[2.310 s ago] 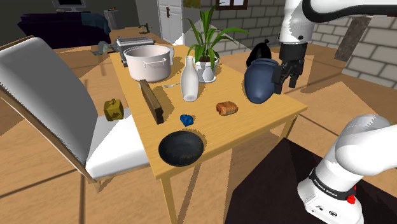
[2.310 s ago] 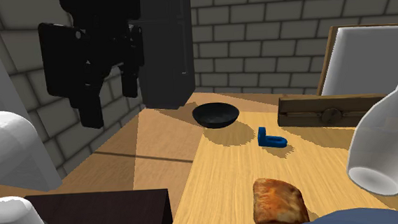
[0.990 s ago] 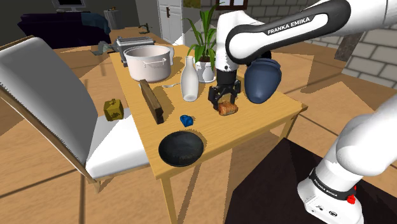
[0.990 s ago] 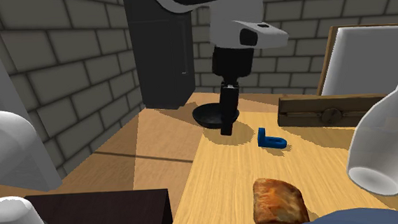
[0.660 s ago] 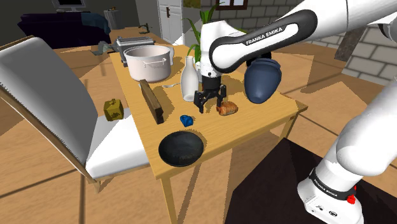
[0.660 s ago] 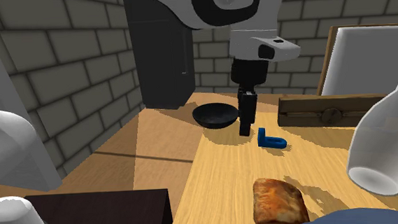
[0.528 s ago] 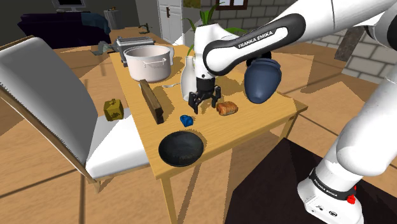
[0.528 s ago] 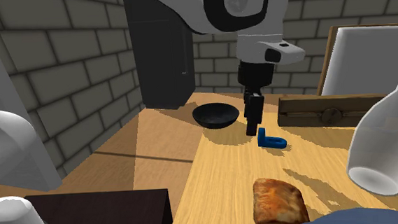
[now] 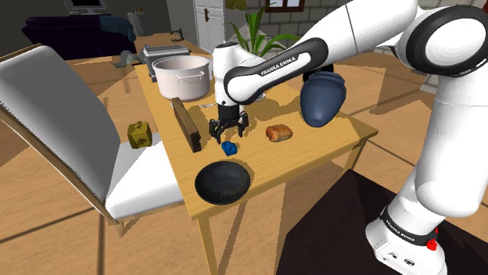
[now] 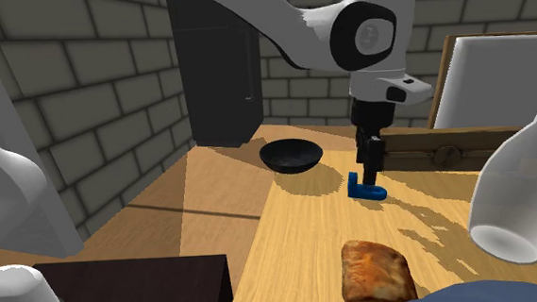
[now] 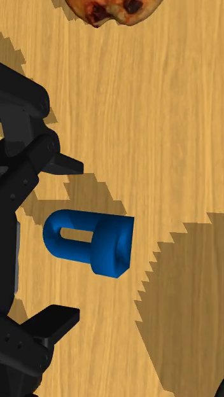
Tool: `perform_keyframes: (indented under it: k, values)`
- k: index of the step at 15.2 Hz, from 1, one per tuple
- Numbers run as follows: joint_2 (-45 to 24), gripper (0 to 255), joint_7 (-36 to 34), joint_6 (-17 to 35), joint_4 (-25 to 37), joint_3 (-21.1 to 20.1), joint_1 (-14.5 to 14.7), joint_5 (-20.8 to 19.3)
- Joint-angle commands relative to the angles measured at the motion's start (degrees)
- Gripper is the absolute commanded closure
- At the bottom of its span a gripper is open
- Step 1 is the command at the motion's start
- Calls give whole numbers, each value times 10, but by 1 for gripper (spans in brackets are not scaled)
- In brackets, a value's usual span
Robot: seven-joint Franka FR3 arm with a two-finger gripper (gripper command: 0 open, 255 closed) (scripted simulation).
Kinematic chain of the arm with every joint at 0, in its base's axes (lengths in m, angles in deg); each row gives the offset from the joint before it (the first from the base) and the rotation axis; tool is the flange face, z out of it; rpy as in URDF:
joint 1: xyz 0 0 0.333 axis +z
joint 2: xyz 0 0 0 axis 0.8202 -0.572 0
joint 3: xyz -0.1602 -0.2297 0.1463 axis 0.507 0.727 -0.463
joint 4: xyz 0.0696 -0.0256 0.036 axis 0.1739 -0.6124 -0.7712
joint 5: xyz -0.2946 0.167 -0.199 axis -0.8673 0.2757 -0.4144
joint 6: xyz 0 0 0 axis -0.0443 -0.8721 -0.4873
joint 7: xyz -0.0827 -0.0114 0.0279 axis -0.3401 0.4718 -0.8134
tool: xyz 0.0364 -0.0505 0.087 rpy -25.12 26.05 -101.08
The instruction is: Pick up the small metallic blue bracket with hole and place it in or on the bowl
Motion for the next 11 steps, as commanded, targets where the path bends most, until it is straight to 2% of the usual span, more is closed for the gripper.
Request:
perform_keyframes:
  k: [1,6,11]
  values:
    - [-14,0,-4,8,6,2,3,-6]
    - [-34,0,-10,45,-12,5,5,-16]
    - [-34,0,-10,45,-12,5,5,-16]
